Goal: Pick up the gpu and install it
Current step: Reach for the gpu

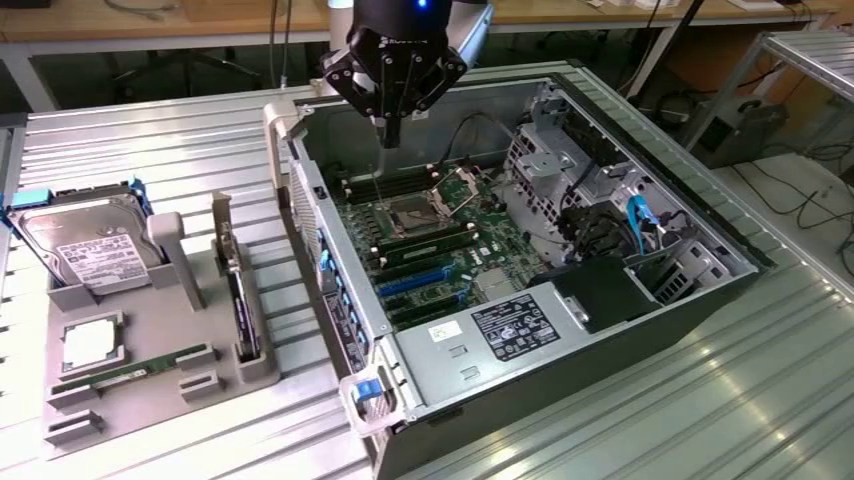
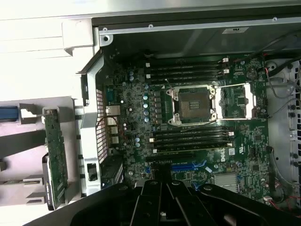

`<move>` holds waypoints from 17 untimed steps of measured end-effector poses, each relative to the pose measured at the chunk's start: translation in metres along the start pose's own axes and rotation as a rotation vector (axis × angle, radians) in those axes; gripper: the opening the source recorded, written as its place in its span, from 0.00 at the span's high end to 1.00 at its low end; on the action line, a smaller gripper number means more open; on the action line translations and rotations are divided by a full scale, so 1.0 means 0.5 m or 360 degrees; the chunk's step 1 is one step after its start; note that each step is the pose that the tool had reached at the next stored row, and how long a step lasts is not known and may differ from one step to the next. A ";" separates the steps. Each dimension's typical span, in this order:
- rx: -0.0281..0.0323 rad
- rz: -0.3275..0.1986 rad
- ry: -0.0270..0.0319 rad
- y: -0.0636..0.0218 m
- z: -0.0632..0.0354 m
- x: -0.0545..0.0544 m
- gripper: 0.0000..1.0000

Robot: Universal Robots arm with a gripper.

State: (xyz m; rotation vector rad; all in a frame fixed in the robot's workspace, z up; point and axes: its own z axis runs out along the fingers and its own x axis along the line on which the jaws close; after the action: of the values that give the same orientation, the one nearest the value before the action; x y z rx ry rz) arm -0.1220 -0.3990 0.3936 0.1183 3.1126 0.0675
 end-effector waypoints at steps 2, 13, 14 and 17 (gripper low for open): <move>0.00002 0.0000 -0.00003 -0.002 0.000 0.007 0.89; -0.00005 -0.0001 -0.00056 -0.045 -0.004 0.104 0.89; -0.00007 -0.0001 -0.00058 -0.048 -0.005 0.113 0.89; -0.00005 0.0000 -0.00056 -0.057 -0.006 0.138 0.89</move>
State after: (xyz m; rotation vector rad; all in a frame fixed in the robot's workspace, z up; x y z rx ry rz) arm -0.1933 -0.4222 0.3936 0.1179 3.1090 0.0676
